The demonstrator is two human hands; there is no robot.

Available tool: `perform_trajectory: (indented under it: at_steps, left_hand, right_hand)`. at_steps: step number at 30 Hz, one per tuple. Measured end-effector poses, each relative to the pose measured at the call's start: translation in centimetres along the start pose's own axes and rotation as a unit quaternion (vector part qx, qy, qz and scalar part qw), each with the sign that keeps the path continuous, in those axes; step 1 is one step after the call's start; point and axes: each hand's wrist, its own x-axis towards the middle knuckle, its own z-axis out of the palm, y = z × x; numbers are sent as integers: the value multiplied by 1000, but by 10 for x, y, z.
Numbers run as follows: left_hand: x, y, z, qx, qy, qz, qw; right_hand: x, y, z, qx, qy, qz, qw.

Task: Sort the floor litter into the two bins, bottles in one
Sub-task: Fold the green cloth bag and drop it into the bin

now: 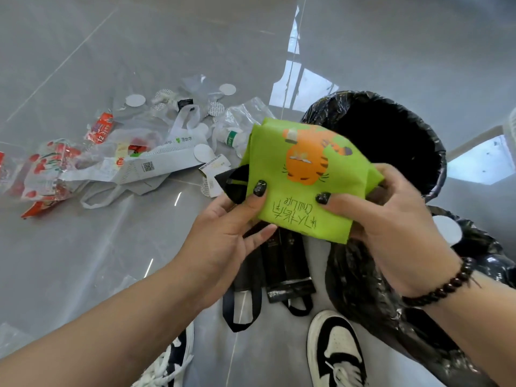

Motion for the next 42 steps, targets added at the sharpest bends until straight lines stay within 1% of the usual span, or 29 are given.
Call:
perform_trajectory:
  at_steps: [2, 4, 5, 7, 8, 9, 10, 11, 12, 14, 15, 16, 17, 18, 20, 21, 23, 24, 25, 27, 29, 30, 33, 35, 39, 42]
  left_hand:
    - [5, 2, 12, 57, -17, -3, 998]
    - [16, 7, 29, 130, -36, 6, 991]
    - [25, 11, 37, 162, -41, 15, 986]
    - [47, 16, 52, 208, -23, 32, 977]
    - [58, 18, 57, 240, -5, 48, 970]
    - [68, 18, 62, 288, 9, 76, 955]
    - [74, 17, 65, 351, 14, 116, 929]
    - [79, 15, 66, 430, 9, 164, 888]
    - [82, 12, 67, 515, -4, 217, 829]
    - [87, 2, 65, 649, -43, 333, 682]
    - [92, -4, 64, 688, -66, 374, 619]
    - [96, -11, 62, 710, -88, 394, 577]
    - [100, -17, 59, 722, -109, 396, 557]
    - [104, -22, 57, 726, -131, 379, 559]
    - [110, -29, 49, 712, -171, 342, 590]
    - [113, -31, 45, 700, -185, 333, 604]
    - [116, -34, 41, 683, -192, 333, 621]
    - [117, -34, 42, 679, -189, 333, 627]
    - [117, -35, 42, 674, -182, 336, 632]
    - [117, -38, 44, 666, -175, 349, 636]
    - [119, -41, 44, 658, -172, 368, 634]
    - [119, -42, 45, 653, -171, 375, 635]
    - [119, -44, 45, 647, -174, 386, 634]
    - [119, -44, 43, 642, -183, 391, 634]
    - [121, -37, 41, 633, -187, 402, 634]
    - [121, -34, 42, 612, -186, 426, 640]
  right_hand:
    - [2, -7, -10, -88, -2, -52, 995]
    - [4, -13, -21, -129, 8, -88, 988]
    - [7, -17, -28, -127, 25, -99, 987]
    - [16, -30, -48, -131, 90, -133, 978]
    - [22, -37, -60, -165, 135, -156, 965]
    - [27, -43, -70, -224, 182, -174, 942]
    - [32, -46, -78, -298, 215, -182, 912]
    - [36, -46, -85, -369, 225, -192, 881]
    - [39, -47, -90, -434, 213, -203, 852]
    - [48, -46, -93, -550, 161, -196, 796]
    - [55, -45, -92, -595, 130, -181, 772]
    - [62, -44, -88, -628, 99, -167, 754]
    - [71, -42, -84, -649, 71, -159, 741]
    - [82, -40, -81, -660, 48, -151, 734]
    - [104, -33, -73, -684, 24, -164, 710]
    - [116, -28, -70, -696, 16, -177, 696]
    - [136, -18, -61, -713, 1, -190, 674]
    - [146, -13, -57, -715, -7, -179, 675]
    - [156, -8, -54, -713, -16, -154, 684]
    - [174, -3, -48, -701, -30, -74, 709]
    - [191, 2, -44, -683, -31, -25, 730]
    - [197, 6, -42, -681, -31, -14, 731]
    - [208, 29, -40, -697, -35, 17, 716]
    - [212, 44, -44, -698, -37, 47, 714]
    - [226, 43, -61, -677, -34, 85, 730]
    - [232, 28, -73, -660, 5, 82, 747]
